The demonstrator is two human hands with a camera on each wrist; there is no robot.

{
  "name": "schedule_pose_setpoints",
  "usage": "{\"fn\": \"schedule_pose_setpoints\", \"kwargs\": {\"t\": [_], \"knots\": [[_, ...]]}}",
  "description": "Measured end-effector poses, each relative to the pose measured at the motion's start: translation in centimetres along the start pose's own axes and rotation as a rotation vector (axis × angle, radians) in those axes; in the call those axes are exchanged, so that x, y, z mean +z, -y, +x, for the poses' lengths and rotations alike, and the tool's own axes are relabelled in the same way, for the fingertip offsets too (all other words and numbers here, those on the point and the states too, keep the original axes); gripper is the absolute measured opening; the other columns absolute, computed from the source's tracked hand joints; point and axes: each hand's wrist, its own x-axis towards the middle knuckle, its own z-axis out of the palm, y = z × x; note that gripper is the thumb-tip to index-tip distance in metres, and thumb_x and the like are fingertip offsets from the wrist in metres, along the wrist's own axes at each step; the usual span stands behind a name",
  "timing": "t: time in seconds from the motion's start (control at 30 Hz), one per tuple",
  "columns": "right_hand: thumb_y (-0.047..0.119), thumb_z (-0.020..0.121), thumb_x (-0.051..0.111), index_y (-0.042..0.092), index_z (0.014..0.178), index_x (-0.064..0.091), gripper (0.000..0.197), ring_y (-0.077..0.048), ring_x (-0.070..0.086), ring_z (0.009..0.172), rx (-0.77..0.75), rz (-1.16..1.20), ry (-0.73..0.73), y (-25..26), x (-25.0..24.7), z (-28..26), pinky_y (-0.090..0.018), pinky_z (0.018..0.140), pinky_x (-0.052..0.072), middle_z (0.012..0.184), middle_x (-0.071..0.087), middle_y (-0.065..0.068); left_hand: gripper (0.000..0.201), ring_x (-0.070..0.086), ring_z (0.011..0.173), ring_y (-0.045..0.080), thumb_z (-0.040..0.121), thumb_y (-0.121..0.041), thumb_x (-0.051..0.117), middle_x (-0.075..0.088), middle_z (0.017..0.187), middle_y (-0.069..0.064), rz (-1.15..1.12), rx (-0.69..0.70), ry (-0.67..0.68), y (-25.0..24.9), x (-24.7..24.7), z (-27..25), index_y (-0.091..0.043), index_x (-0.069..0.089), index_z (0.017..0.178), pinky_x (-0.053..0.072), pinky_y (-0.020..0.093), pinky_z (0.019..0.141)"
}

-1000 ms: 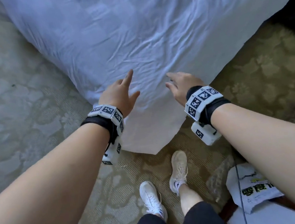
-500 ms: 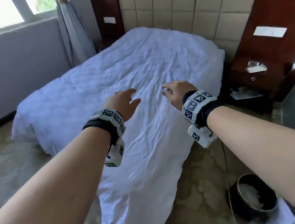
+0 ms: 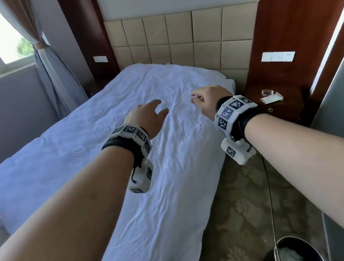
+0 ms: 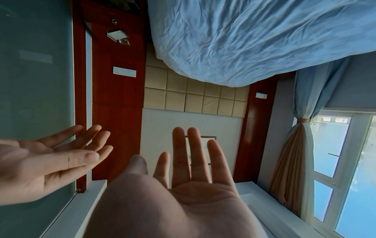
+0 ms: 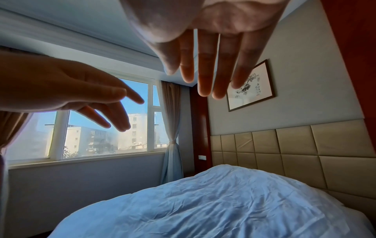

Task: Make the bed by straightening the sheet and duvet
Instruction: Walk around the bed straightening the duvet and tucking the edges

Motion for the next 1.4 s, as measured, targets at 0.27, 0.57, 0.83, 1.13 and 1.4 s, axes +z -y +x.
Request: {"fn": "schedule_pose_setpoints", "kwargs": {"t": [0.27,0.57,0.83,1.13,1.4], "knots": [[0.030,0.094,0.046,0.007,0.094,0.064,0.029,-0.029,0.058,0.090,-0.019,-0.058,-0.050,-11.9,-4.9,10.2,-0.034,0.075,0.044,0.091,0.066,-0.009,0.049,0.058,0.109,0.024,0.097,-0.049,0.037,0.065,0.119,0.000,-0.012,0.057,-0.050,-9.1,2.0,14.1,-0.029,0.037,0.142,0.051,0.039,0.085],[0.028,0.096,0.044,0.003,0.098,0.062,0.031,-0.030,0.057,0.090,0.010,-0.082,-0.052,-21.3,-7.3,18.5,-0.036,0.078,0.044,0.089,0.062,-0.010,0.049,0.057,0.111,0.024,0.097,-0.050,0.037,0.064,0.120,0.001,-0.017,0.144,-0.098,-15.1,3.4,27.7,-0.029,0.039,0.141,0.046,0.037,0.091],[0.027,0.096,0.045,0.005,0.108,0.063,0.030,-0.028,0.058,0.097,0.118,-0.126,-0.064,-32.0,-5.7,28.6,-0.035,0.084,0.046,0.102,0.066,-0.010,0.047,0.061,0.101,0.026,0.097,-0.049,0.036,0.068,0.111,0.002,0.002,0.198,-0.078,-17.2,9.6,44.2,-0.027,0.041,0.138,0.049,0.036,0.081],[0.033,0.094,0.049,0.010,0.105,0.066,0.031,-0.025,0.059,0.090,0.272,-0.154,-0.163,-43.2,-6.4,41.0,-0.039,0.081,0.050,0.093,0.067,-0.005,0.046,0.059,0.106,0.029,0.094,-0.049,0.039,0.066,0.115,0.004,-0.071,0.302,-0.008,-22.4,14.3,62.7,-0.031,0.043,0.137,0.049,0.037,0.085],[0.037,0.095,0.048,0.017,0.120,0.062,0.035,-0.022,0.061,0.099,0.339,-0.125,-0.125,-53.8,-4.1,51.8,-0.031,0.084,0.049,0.108,0.068,-0.003,0.047,0.059,0.105,0.028,0.094,-0.054,0.035,0.066,0.115,0.002,-0.042,0.326,0.045,-26.1,19.9,75.9,-0.034,0.041,0.137,0.051,0.039,0.085]]}}
